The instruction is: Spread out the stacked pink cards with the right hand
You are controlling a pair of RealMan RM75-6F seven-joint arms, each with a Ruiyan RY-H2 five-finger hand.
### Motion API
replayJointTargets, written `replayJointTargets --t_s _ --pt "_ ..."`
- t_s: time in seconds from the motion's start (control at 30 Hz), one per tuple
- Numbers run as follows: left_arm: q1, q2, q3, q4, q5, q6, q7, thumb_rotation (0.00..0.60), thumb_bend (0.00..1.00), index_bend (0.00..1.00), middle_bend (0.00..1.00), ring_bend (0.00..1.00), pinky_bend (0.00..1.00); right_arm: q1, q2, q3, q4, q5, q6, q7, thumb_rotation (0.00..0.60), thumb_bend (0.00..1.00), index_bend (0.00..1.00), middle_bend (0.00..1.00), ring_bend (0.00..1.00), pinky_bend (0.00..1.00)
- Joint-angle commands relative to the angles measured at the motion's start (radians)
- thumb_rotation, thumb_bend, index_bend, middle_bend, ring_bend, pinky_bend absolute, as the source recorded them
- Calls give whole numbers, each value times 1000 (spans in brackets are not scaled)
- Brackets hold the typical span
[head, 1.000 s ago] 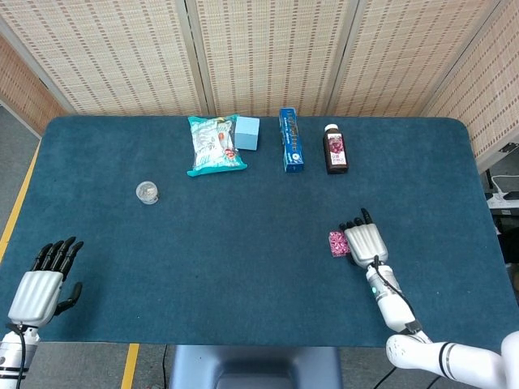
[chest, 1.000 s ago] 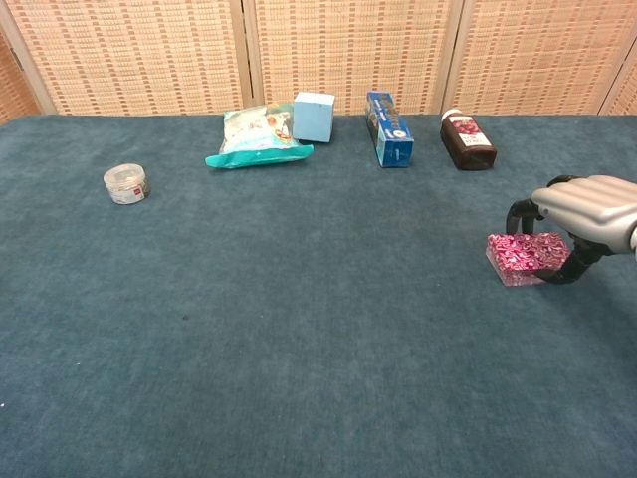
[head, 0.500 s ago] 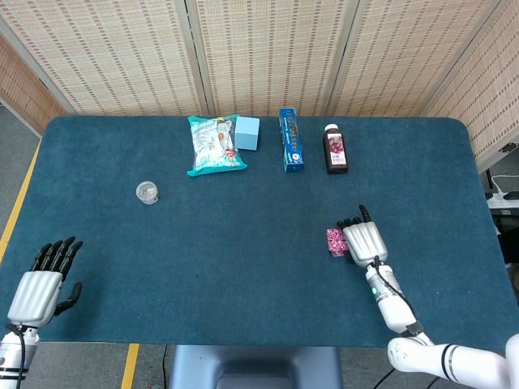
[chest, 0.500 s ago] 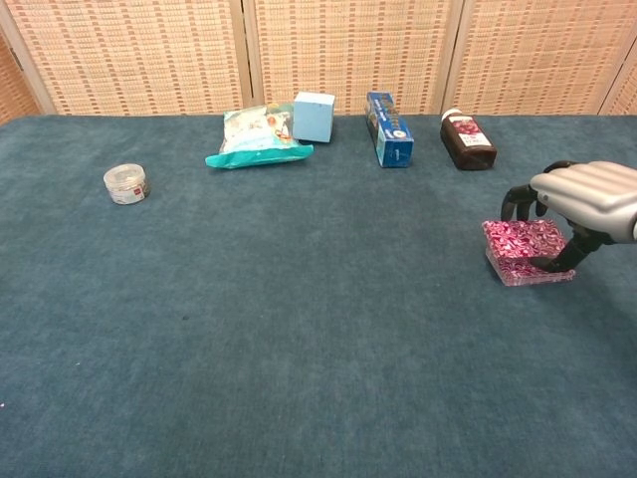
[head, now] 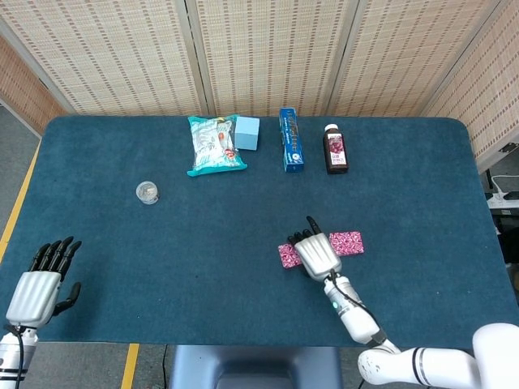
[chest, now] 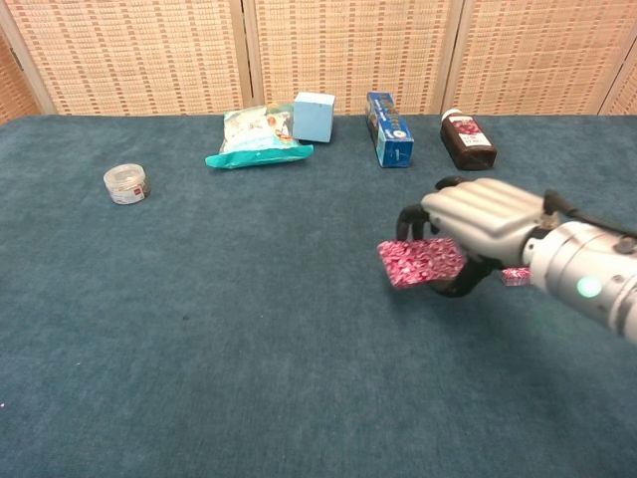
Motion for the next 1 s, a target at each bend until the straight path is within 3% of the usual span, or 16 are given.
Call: replayJointTargets --t_s 0.03,0.2,0.27,0.53,0.73,1.0 --pt "-1 2 -1 2 -1 -2 -9 600 461 0 0 0 72 14 -45 -4 42 5 -4 -24 600 267 398 502 284 0" --pt "-4 4 -2 5 0 -7 -19 600 461 0 0 0 72 18 -44 -10 41 44 -32 -44 600 267 58 278 163 0" --pt "-4 5 -1 2 0 -8 -18 600 461 0 0 0 72 21 -31 -13 23 68 -44 -61 600 267 6 219 120 0" --pt "2 4 4 5 8 3 -16 600 461 0 0 0 72 15 61 -28 -70 76 -14 -101 600 267 0 167 74 0" --pt "-3 -1 0 6 2 -5 -10 600 462 0 0 0 73 -15 192 -61 -140 55 29 -112 600 267 0 168 55 0" --pt "-7 -2 2 -7 2 -11 7 600 463 0 0 0 73 -37 251 -115 -53 59 -12 -91 600 266 0 168 47 0"
